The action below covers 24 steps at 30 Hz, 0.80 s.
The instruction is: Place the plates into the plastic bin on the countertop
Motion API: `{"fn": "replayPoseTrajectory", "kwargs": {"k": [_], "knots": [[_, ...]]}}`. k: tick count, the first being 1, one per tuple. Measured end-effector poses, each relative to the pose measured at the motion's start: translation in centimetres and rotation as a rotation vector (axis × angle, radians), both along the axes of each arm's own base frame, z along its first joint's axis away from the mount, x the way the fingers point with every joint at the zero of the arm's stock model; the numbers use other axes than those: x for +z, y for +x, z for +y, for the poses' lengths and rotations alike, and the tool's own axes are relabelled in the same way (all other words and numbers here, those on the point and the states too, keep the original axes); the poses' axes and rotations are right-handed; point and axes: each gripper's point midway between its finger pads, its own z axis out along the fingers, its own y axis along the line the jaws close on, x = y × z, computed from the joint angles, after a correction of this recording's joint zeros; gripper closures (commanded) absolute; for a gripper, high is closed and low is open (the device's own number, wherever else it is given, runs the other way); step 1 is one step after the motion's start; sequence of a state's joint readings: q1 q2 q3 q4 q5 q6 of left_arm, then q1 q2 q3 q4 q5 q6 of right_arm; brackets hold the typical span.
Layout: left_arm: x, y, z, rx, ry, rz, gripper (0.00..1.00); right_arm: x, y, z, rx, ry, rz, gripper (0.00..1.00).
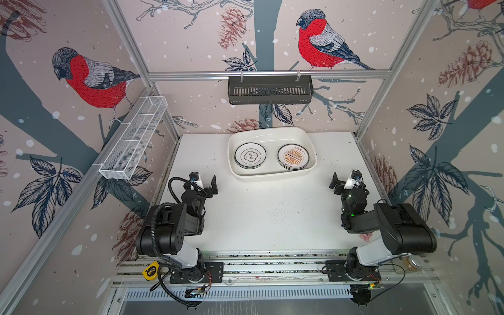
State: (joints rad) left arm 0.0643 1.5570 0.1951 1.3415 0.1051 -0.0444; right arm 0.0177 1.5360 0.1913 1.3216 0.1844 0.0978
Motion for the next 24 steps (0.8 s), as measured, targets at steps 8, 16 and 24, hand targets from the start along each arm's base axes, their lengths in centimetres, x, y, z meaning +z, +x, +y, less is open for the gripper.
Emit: {"fn": "replayPoseTrajectory", "kwargs": {"k": [8, 16, 24], "knots": [[0.0, 0.0, 0.0, -0.001, 0.0, 0.0, 0.01, -0.1, -0.5, 0.2, 0.005, -0.009, 0.0, 0.0], [0.0, 0.0, 0.0, -0.001, 0.0, 0.0, 0.01, -1.6, -3.5, 0.6, -0.048, -0.081, 0.016, 0.0], [0.0, 0.1, -0.2, -0.004, 0.0, 0.0, 0.01, 1.3, -1.2, 0.2, -0.078, -0.064, -0.066, 0.0]]}}
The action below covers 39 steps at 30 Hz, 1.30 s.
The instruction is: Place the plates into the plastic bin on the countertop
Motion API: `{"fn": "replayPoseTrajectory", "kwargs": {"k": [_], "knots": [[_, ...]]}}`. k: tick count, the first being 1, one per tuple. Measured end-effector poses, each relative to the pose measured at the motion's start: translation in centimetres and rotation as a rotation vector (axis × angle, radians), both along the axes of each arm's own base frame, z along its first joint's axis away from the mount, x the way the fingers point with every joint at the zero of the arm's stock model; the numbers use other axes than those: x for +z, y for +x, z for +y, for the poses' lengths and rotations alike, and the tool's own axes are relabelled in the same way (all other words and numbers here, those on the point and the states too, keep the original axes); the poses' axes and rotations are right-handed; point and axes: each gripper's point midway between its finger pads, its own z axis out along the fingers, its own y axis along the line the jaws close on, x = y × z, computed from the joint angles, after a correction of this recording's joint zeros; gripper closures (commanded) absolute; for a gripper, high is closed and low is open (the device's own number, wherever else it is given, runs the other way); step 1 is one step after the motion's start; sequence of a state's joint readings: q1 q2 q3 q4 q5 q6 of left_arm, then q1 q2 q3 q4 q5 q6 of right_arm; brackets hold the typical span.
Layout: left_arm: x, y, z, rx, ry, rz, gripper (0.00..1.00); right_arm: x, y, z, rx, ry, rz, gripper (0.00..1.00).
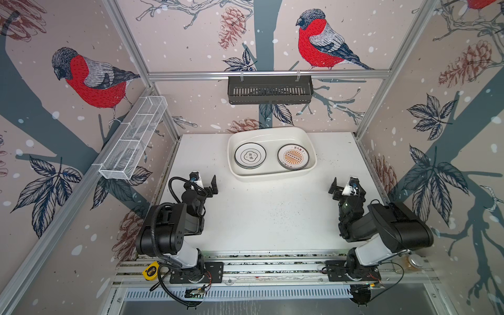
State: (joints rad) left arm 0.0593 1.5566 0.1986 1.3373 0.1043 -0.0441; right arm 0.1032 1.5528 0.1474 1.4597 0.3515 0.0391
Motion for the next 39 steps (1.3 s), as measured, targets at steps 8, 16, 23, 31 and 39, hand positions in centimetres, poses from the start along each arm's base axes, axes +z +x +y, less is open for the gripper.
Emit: {"fn": "replayPoseTrajectory", "kwargs": {"k": [8, 16, 23, 31, 39], "knots": [[0.0, 0.1, -0.1, -0.004, 0.011, 0.003, 0.01, -0.6, 0.5, -0.6, -0.018, 0.017, 0.036, 0.0], [-0.1, 0.1, -0.1, -0.004, 0.017, 0.005, 0.01, -0.6, 0.4, -0.9, -0.039, 0.016, 0.035, 0.0], [-0.1, 0.1, -0.1, -0.004, 0.017, 0.005, 0.01, -0.6, 0.4, -1.0, -0.042, 0.016, 0.035, 0.0], [-0.1, 0.1, -0.1, -0.004, 0.017, 0.005, 0.01, -0.6, 0.4, -1.0, -0.042, 0.016, 0.035, 0.0], [-0.1, 0.3, -0.5, -0.011, 0.02, 0.007, 0.01, -0.6, 0.4, -1.0, -0.042, 0.016, 0.035, 0.0]]}}
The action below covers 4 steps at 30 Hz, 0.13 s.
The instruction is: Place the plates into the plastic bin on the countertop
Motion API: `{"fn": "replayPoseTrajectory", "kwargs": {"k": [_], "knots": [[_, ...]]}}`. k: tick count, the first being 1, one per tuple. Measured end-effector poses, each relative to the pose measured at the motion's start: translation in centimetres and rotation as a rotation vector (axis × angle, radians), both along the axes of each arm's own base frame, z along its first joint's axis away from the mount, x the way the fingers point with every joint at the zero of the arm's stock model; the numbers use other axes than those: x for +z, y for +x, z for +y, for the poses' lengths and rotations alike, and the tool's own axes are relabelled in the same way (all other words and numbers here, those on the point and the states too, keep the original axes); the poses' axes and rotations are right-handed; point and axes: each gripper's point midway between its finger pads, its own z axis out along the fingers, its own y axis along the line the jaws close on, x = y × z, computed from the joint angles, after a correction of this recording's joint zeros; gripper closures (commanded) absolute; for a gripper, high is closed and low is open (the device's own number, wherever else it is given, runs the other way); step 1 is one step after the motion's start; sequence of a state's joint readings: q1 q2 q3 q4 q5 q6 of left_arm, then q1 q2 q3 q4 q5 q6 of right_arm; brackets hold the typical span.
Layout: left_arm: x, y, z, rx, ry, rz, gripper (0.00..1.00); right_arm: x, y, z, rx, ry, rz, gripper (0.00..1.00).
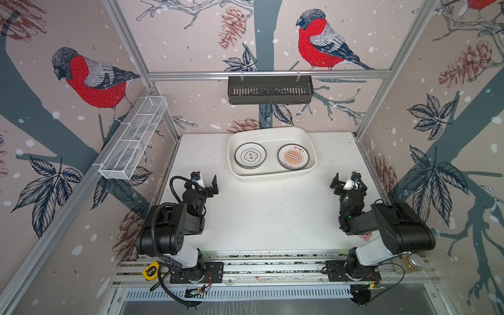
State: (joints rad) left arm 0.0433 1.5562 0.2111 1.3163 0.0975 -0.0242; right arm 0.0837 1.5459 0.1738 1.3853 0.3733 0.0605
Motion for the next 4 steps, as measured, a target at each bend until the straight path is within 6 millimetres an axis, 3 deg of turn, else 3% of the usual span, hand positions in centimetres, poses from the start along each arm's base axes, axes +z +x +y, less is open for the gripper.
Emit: {"fn": "replayPoseTrajectory", "kwargs": {"k": [4], "knots": [[-0.01, 0.12, -0.23, -0.001, 0.007, 0.002, 0.01, 0.0, 0.0, 0.0, 0.0, 0.0, 0.0, 0.0]]}}
